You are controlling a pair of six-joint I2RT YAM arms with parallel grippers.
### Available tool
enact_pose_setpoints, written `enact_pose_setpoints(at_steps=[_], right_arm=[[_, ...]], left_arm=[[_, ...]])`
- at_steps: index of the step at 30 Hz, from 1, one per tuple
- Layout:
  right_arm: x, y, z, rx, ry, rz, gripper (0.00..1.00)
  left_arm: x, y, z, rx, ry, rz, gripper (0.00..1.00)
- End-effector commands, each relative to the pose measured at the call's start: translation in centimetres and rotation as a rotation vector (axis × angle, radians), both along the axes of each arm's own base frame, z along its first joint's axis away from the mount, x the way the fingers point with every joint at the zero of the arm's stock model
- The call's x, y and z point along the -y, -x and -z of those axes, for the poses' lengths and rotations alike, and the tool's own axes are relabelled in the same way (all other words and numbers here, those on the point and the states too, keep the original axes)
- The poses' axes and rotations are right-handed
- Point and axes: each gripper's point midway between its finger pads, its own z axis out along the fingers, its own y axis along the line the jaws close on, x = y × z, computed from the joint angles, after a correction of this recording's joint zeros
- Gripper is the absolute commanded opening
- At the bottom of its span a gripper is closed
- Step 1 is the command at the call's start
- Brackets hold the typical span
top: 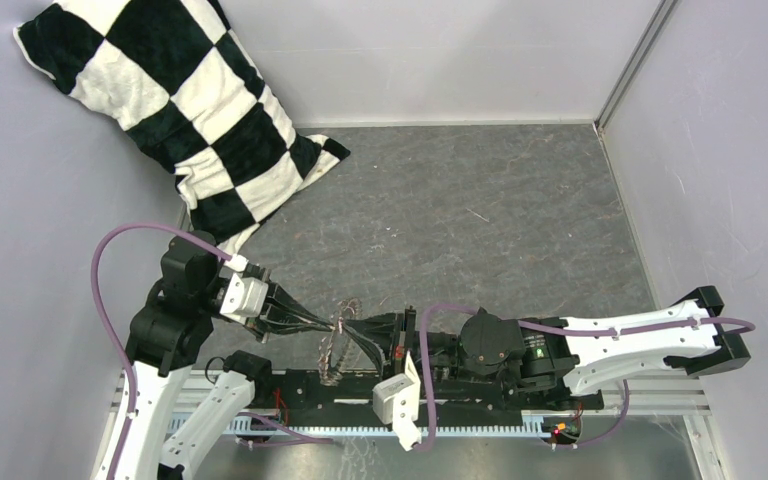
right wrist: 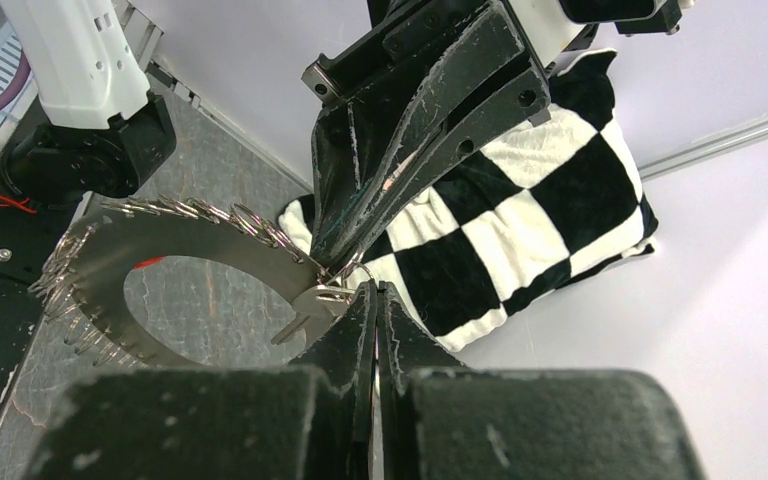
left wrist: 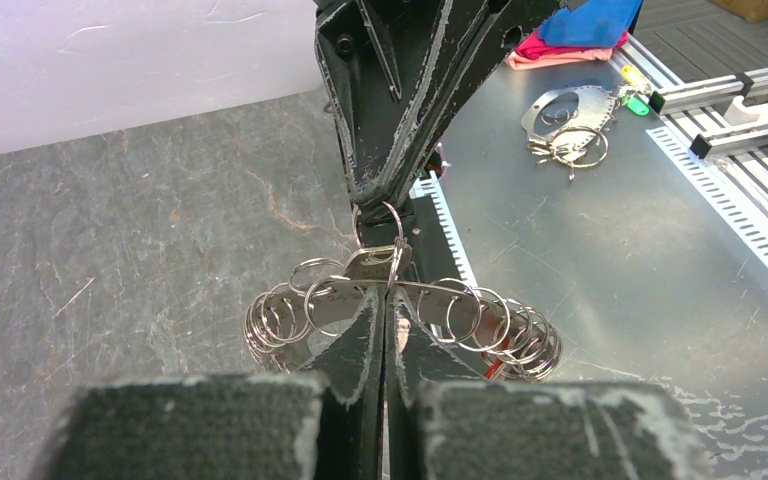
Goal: Put the keys on the keyring
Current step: Insert the key onto the keyring.
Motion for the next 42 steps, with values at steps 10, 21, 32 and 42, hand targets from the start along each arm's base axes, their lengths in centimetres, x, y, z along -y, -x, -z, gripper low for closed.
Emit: enact_pose_setpoints(at_steps=[10,21,32,42], right_arm=[[-0.6,1.0,-3.0,-0.005,-0.056,-0.048,0.01],[-1.0,0.8,-3.0,-0.007,-0.05,-0.049,0.01],[-1.8,0.6,-3.1,-0.016,-0.033,-0.062,0.01],[-2.1,-0.3,-3.3,-0.051,-0.054,-0.055,0.01]], left_arm=[[0.0,0.0,-0.9,0.003,0.004,-0.012,0.02],[-0.1,0.4,-1.0,0.026,0.016,0.006,0.02],[-0.1,0.6,-1.0,0.034,0.021,0.018,0.02],[-0.2,1.2,-1.1,0.075,0.039,0.041,0.02]])
